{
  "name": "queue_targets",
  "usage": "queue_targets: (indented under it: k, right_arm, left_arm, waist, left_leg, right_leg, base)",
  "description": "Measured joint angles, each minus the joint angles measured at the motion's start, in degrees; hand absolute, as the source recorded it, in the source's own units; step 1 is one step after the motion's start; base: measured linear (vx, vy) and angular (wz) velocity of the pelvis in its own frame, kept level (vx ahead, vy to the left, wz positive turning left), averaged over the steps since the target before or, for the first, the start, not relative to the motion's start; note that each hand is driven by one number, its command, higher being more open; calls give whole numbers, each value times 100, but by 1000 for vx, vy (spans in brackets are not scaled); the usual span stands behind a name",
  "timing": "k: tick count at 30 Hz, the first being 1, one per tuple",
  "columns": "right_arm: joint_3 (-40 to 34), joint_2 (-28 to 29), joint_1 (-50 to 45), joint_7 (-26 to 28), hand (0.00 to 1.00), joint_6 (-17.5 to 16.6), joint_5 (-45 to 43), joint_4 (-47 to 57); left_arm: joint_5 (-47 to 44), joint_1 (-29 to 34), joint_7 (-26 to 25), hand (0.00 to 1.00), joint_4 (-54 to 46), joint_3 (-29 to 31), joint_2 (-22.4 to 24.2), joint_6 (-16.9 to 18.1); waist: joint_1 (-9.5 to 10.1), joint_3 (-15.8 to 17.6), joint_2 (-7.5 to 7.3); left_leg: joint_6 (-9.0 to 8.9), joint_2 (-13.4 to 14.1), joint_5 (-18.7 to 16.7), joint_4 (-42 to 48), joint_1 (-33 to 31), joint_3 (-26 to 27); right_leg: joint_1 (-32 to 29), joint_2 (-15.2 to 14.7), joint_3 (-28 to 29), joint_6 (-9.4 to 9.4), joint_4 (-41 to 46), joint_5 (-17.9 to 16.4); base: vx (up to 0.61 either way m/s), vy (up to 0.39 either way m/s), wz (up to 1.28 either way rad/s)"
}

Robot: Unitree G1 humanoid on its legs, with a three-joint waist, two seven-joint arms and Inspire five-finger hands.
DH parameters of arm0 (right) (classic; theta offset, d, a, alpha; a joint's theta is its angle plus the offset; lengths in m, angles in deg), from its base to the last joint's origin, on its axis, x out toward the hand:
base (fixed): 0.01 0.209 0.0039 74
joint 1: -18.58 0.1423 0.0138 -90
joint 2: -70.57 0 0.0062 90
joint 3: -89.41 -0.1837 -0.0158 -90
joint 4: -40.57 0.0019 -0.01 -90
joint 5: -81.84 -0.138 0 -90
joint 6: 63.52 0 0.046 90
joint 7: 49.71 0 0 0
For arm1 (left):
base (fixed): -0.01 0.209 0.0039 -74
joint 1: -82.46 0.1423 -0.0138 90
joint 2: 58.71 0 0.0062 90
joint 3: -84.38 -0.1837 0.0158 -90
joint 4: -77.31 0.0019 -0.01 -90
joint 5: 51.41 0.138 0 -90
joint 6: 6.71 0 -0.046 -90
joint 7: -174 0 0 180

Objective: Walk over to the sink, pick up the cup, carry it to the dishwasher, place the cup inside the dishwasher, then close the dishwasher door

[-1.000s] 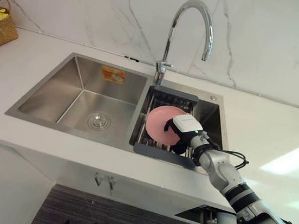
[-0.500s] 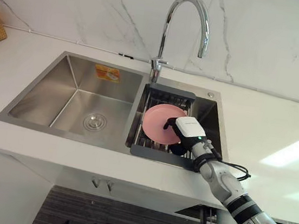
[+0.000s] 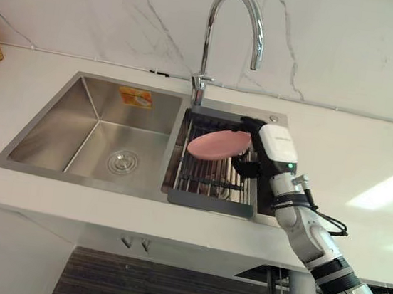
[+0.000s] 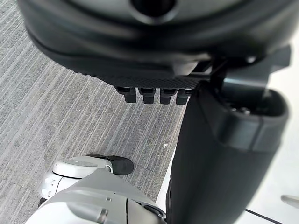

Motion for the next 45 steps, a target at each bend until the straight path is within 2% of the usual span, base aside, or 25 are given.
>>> queue_targets:
  k: [5, 11, 12, 15, 19, 25, 30, 37, 45]
  right_arm:
    - [-50, -35, 11, -34, 0, -71, -184, 263]
    - [-55, -96, 20, 361, 0, -96, -464, 449]
    - [-59, -108, 20, 429, 100, -104, -473, 479]
    - [-82, -226, 19, 1129, 100, -114, -733, 674]
    - [-83, -321, 15, 1764, 100, -56, -948, 862]
    - [-108, -403, -163, 2408, 100, 33, -1065, 1373]
    - [-106, -402, -384, 2582, 100, 77, -1005, 1516]
    - [50, -385, -458, 2724, 100, 61, -33, 1534]
    - [584, -385, -398, 2838, 100, 66, 360, 1129]
  left_arm:
    - [0, -4, -23, 100, 46, 0, 13, 20]
    - [-4, -3, -27, 100, 82, 4, 23, 15]
    - [-4, -3, -29, 100, 83, 4, 22, 15]
    - [-10, -2, -30, 100, 87, 4, 22, 15]
    - [-112, 19, -31, 100, 95, 5, 21, 15]
    - [-112, 28, -35, 100, 94, 15, 4, 3]
    - [-120, 28, -37, 100, 92, 9, -6, -17]
    - [-327, -79, 90, 100, 1, 5, -159, -665]
    - [-327, -296, 315, 100, 239, 124, -206, -591]
  waist:
    - [0, -80, 12]
    - [2, -128, 9]
    - [1, -133, 8]
    - [0, -154, 3]
    - [-10, -164, -3]
    - [-63, -197, -41]
    - [-75, -244, -71]
    - [-144, -361, -60]
    - [-139, -380, -64]
  left_leg:
    - [-3, 21, -5, 0, -6, 30]
    - [-2, 23, -6, 0, -5, 31]
    - [-2, 24, -6, 0, -4, 32]
    - [-2, 29, -7, 0, 2, 51]
    - [-3, 37, -8, -3, -1, 96]
    - [-20, 54, -24, -3, 6, 152]
    - [-21, 55, -40, -3, 21, 207]
    - [-36, 66, -68, 8, 48, 394]
    - [-42, 113, -78, 51, 42, 412]
  right_leg:
    - [-34, 24, 6, -7, 1, 4]
    - [-34, 26, 15, -11, 1, 7]
    - [-34, 27, 19, -11, 0, 7]
    - [-37, 33, 51, -12, 0, 7]
    - [-68, 45, 92, -20, 0, 13]
    - [-91, 63, 139, -23, 0, 15]
    - [-110, 67, 209, -25, 0, 16]
    - [-180, 90, 369, -66, -2, 46]
    - [-184, 133, 390, -89, -3, 54]
  base:
    - [9, -4, -3]
    - [0, 0, 0]
    - [0, 0, 0]
    - [-5, 1, -2]
    - [-4, -1, -6]
    - [5, -3, -5]
    - [3, 0, -6]
    - [-8, -3, -13]
    - [-9, -4, -3]
